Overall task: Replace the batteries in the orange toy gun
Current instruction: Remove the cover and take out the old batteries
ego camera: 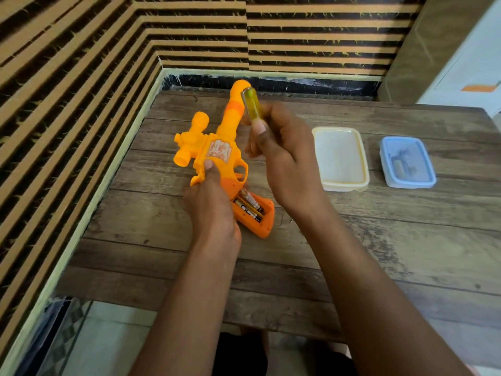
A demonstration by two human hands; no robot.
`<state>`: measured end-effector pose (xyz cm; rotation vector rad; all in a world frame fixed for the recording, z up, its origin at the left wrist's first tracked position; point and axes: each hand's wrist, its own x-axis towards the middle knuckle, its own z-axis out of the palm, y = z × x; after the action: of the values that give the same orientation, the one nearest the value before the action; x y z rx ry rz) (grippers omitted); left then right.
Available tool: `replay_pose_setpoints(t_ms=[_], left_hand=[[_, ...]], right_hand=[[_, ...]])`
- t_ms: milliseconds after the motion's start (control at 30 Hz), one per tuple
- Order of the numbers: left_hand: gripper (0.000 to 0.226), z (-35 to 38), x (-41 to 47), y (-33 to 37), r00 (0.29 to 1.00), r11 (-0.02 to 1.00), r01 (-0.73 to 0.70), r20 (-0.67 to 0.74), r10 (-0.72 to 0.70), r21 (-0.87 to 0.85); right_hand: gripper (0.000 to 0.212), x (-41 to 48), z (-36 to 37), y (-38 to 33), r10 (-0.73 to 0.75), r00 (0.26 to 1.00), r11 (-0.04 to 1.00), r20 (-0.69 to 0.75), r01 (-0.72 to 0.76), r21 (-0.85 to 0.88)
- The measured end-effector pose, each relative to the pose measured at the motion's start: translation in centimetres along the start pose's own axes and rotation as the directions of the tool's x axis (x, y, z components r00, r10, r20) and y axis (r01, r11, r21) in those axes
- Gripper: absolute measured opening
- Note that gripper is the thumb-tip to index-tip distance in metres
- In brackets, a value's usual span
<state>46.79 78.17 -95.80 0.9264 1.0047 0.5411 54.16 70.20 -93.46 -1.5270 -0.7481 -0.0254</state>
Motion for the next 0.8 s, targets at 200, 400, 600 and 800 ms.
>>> replay_pose_setpoints(t_ms=[200,400,600,800], left_hand=[[0.028,0.2,0.3,-0.1,0.999,1.000,0.007,-0.040,-0.008,-0.025],[0.025,0.2,0.6,0.1,0.998,0.997,-0.004,-0.061,-0.001,-0.071],[0.031,0.3,0.8,0.0,0.998,0.997,-0.028,-0.055,0.024,-0.077],[0.024,0.1,0.8,0.1,0.995,0.998,-0.030,-0.094,0.025,-0.052]], right_hand=[[0.017,-1.1,-0.5,0.3,0.032,0.984,0.936,0.175,0.032,-0.351],[0.015,-1.5,-1.9,0.6,0.103,0.918,0.838,0.383,0.127,-0.531],[0.012,-1.5,-1.5,0.1,0.070,0.971,0.906,0.227,0.034,-0.422],[0.012,-1.2,-1.8,0.8,-0.016,0.999,0.792,0.049,0.043,-0.609]])
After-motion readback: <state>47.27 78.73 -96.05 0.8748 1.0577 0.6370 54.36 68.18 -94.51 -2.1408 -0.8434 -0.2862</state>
